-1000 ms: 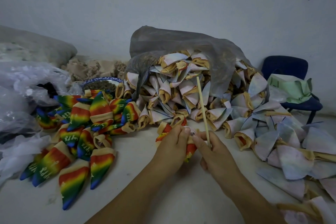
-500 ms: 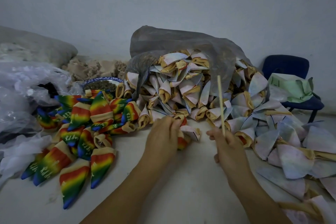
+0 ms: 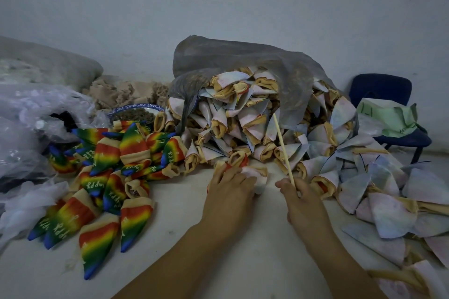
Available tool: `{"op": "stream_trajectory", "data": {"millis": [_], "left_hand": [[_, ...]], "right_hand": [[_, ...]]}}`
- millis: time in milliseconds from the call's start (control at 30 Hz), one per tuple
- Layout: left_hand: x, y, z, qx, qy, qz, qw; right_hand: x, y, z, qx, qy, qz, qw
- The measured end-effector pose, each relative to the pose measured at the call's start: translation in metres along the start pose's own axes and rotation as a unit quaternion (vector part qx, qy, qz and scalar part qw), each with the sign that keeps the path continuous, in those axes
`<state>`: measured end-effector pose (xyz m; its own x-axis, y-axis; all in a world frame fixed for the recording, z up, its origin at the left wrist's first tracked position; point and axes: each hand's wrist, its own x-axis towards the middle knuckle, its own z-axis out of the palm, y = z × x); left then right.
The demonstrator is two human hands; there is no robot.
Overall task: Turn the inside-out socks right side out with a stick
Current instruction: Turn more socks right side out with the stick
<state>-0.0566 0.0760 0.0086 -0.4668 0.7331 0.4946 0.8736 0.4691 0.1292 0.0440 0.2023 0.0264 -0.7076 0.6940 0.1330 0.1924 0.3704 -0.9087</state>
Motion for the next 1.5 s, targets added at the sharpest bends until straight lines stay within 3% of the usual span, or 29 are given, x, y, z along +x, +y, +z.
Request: {"op": "stream_trajectory", "data": {"millis": [200, 333, 400, 500, 633, 767, 833, 933, 1067, 1167, 1267, 1400, 1500], "left_hand": [[0.0, 0.002, 0.0, 0.025, -0.033, -0.036, 0.998], [0.002, 0.006, -0.02, -0.042, 0.13, 0.013, 0.991], [0.0, 0.013, -0.023, -0.065, 0.187, 0.078, 0.977], [-0.002, 0.025, -0.028, -0.122, 0.139, 0.129, 0.974], [0.0, 0.028, -0.022, -0.149, 0.002, 0.101, 0.984], [-0.004, 0.025, -0.018, -0.158, 0.051, 0.114, 0.98], [-0.003, 0.02, -0.012, -0.12, 0.037, 0.097, 0.987], [-0.002, 0.007, -0.004, -0.075, -0.023, 0.04, 0.996], [0.003, -0.002, -0.011, -0.011, 0.061, -0.07, 0.996], [0.002, 0.001, -0.018, -0.071, 0.187, -0.083, 0.976], [-0.002, 0.015, -0.023, -0.23, 0.147, -0.087, 0.958], [-0.001, 0.024, -0.031, -0.412, 0.11, -0.179, 0.887], [0.003, 0.021, -0.03, -0.536, 0.107, -0.251, 0.799]], "right_hand": [[-0.002, -0.002, 0.001, -0.004, -0.012, 0.004, 1.0], [-0.002, -0.003, 0.0, 0.023, -0.009, 0.025, 0.999], [-0.002, -0.005, -0.001, 0.119, -0.044, 0.063, 0.99], [-0.002, -0.006, -0.003, 0.25, -0.127, 0.088, 0.956], [0.0, -0.006, -0.006, 0.292, -0.096, 0.075, 0.949], [0.002, -0.007, -0.008, 0.287, -0.04, 0.042, 0.956], [0.001, -0.007, -0.007, 0.282, -0.026, 0.027, 0.959], [0.001, -0.008, -0.008, 0.269, 0.004, 0.011, 0.963], [0.001, -0.007, -0.01, 0.239, 0.023, -0.01, 0.971], [0.0, -0.005, -0.006, 0.149, 0.014, -0.032, 0.988], [-0.004, -0.006, -0.001, 0.087, 0.01, -0.109, 0.99], [-0.007, -0.012, 0.001, 0.033, 0.01, -0.183, 0.982], [-0.009, -0.012, 0.005, 0.031, -0.005, -0.19, 0.981]]}}
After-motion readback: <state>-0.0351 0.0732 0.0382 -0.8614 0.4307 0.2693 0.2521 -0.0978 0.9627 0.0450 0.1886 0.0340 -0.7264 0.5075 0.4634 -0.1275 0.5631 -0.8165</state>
